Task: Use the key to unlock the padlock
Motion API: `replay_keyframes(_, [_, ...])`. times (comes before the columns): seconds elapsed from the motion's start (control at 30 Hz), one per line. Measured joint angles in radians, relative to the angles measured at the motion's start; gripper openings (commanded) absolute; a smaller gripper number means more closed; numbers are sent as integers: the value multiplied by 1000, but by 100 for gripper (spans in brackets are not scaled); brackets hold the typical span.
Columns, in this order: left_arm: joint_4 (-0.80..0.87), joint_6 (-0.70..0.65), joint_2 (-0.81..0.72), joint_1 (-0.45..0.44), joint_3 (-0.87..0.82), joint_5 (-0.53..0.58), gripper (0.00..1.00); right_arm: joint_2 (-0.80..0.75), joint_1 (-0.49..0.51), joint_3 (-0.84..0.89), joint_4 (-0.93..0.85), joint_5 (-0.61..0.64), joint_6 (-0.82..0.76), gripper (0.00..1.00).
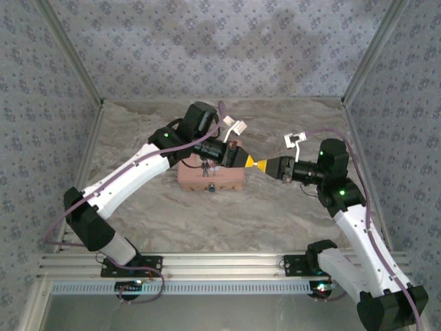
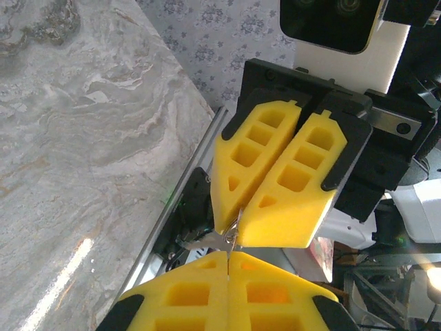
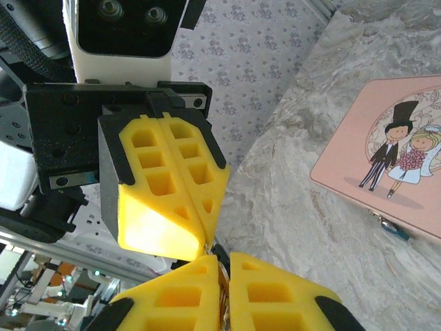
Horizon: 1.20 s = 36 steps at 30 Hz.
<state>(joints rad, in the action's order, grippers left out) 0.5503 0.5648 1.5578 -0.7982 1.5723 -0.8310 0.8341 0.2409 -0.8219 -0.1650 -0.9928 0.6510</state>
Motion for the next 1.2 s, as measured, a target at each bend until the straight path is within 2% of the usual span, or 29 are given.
replay_keyframes(0.07, [0,0,0,1,0,0,0,-2,-3,0,-4,-2,-3,0])
replay_keyframes(0.33, [-8,4,0,5,0,-3,0,-6,-1,0,-3,2,-11,0])
replay_keyframes(0.7, [-15,19,0,13,0,-4,0,-27,42,0,-19,74,-55,0])
replay_keyframes(0.73, [-19,22,0,13,0,-4,5,-31,42,0,-20,81,-57,0])
replay_keyframes(0.8, [-28,24,0,13,0,-3,28,-36,43,0,-18,95,-57,0])
replay_keyframes(0.87, [-54,39,0,13,-2,10,39,-42,51,5,-16,97,-55,0])
replay_keyframes(1.2, [-189,110,-31,10,-59,27,42,-61,61,62,61,136,14,0])
